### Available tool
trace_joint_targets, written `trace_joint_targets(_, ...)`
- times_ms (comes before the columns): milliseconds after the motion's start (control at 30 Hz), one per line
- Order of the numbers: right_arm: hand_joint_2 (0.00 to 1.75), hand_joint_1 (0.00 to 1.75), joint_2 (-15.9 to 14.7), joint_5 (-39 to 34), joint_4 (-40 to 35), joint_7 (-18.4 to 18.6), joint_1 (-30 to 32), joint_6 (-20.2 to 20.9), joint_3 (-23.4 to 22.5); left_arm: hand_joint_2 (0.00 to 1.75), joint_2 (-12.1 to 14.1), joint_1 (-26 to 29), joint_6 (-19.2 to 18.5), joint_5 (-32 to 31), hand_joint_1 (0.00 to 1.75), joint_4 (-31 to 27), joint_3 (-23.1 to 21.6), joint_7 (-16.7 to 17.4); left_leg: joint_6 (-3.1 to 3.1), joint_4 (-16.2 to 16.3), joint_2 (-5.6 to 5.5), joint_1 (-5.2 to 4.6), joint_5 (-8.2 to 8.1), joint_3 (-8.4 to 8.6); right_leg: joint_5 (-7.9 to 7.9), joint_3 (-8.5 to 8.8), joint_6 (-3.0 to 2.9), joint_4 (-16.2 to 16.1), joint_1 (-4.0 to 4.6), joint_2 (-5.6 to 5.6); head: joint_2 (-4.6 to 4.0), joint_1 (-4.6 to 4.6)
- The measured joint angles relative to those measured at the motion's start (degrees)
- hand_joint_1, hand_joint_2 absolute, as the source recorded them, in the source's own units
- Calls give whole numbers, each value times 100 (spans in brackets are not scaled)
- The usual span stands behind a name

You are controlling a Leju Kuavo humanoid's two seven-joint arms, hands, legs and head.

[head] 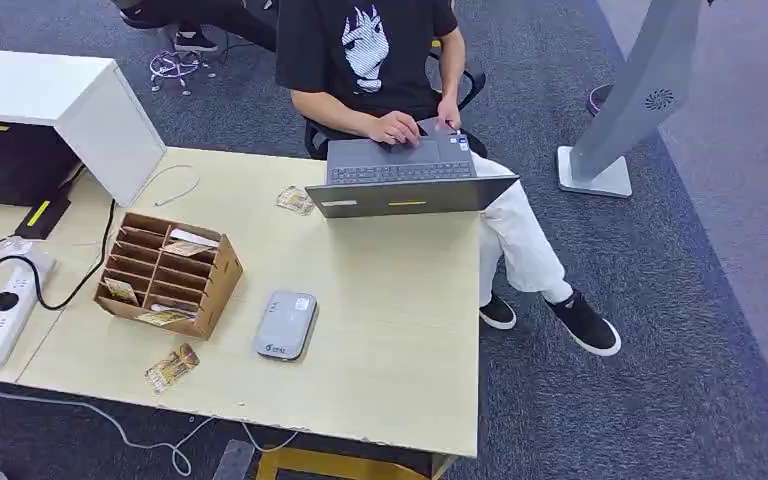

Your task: Pass the card to the sensor for recognition and then transmit it.

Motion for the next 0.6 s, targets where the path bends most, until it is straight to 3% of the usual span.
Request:
trace_joint_targets(233, 175, 0, 0, -7, 0, 0, 5, 0, -17, 175, -70, -1, 195, 20, 0, -72, 0, -105, 0, 0, 0, 0, 0, 0, 0, -1, 0, 0, 0, 0, 0, 0)
trace_joint_targets(400, 175, 0, 0, -26, 0, -9, 11, -17, -70, 175, -70, 23, 446, 107, 0, -109, 100, -398, 0, 0, 0, 0, 0, -1, 0, -1, 0, 0, 0, 0, 0, 2)
trace_joint_targets(600, 175, 0, 0, -26, -2, -9, 15, -20, -103, 175, -68, 105, 466, 114, 0, -114, 295, -402, 0, 0, 0, 0, 0, -2, -1, -1, 0, 0, 0, 0, 0, 0)
